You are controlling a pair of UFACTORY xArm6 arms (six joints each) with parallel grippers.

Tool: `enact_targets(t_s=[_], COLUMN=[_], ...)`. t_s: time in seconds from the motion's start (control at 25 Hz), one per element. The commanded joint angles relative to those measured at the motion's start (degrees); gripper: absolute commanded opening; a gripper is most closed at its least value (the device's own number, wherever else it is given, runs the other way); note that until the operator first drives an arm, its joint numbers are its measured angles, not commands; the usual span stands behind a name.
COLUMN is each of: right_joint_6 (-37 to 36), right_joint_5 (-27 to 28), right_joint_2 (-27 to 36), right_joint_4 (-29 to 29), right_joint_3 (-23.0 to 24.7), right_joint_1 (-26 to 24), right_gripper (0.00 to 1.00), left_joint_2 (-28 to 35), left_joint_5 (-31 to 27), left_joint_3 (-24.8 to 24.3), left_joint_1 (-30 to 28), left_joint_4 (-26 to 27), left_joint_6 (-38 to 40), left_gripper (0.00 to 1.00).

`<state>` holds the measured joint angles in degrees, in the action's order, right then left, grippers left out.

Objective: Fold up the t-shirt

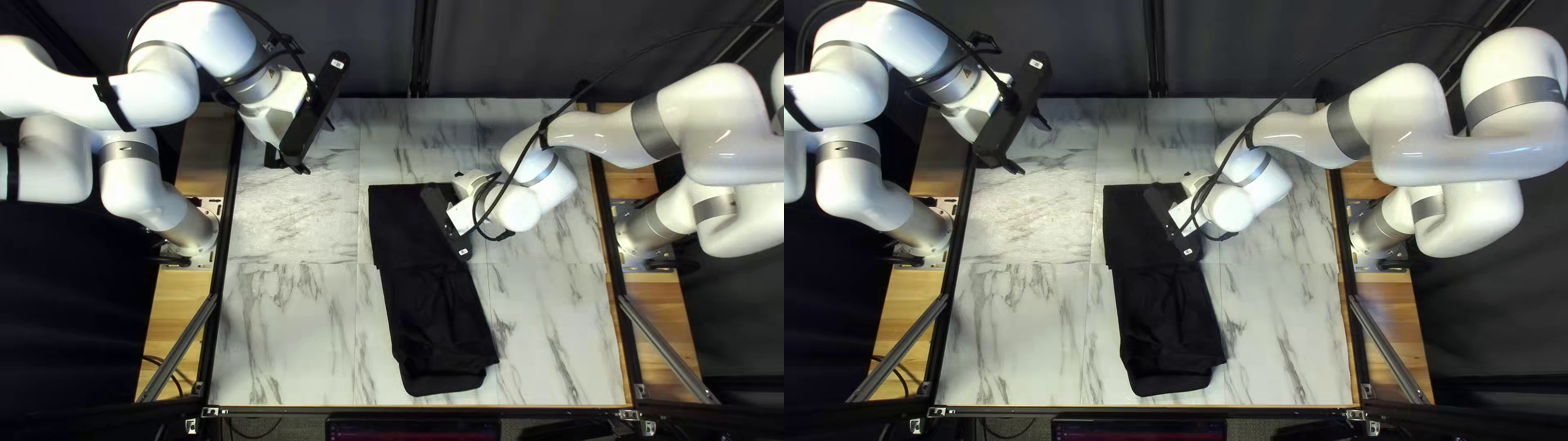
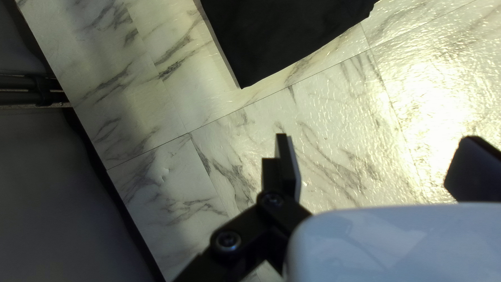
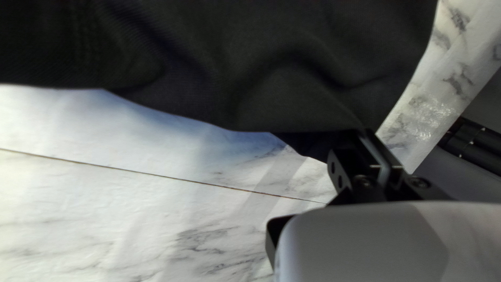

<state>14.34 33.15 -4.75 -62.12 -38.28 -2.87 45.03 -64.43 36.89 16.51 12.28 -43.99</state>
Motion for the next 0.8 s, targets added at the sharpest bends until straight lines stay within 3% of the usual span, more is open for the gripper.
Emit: enact_targets(t_s=[0.04,0.52,0.56,0.6,0.64,0.8], right_joint_6=[0.3,0.2,-0.1,-0.3,-0.4,0.5], right_joint_5=[-0.5,-1.2,-1.6,-1.7,-1.8,-1.2], right_joint_2=[0.9,0.4,0.0,-0.1,-0.6,-1.3], right_joint_4=[-0.3,-0.5,-0.4,-0.4,-0.3,-0.2], right_joint_3=[0.7,1.5,1.4,1.4,1.3,1.3], right_joint_1=[-0.4,-1.5,-1.7,-1.8,-1.6,-0.1], right_gripper=[0.00,0.00,0.06,0.77,1.00,1.00], left_joint_2=[0.0,0.0,0.0,0.0,0.0,0.0], left_joint_5=[0.0,0.0,0.0,0.0,0.0,0.0], left_joint_3=[0.0,0.0,0.0,0.0,0.0,0.0], left_joint_1=[0.0,0.0,0.0,0.0,0.0,0.0], left_joint_4=[0.0,0.0,0.0,0.0,0.0,0.0], left_joint_6=[0.0,0.0,0.0,0.0,0.0,0.0], left_gripper=[1.00,1.00,1.00,1.00,1.00,1.00])
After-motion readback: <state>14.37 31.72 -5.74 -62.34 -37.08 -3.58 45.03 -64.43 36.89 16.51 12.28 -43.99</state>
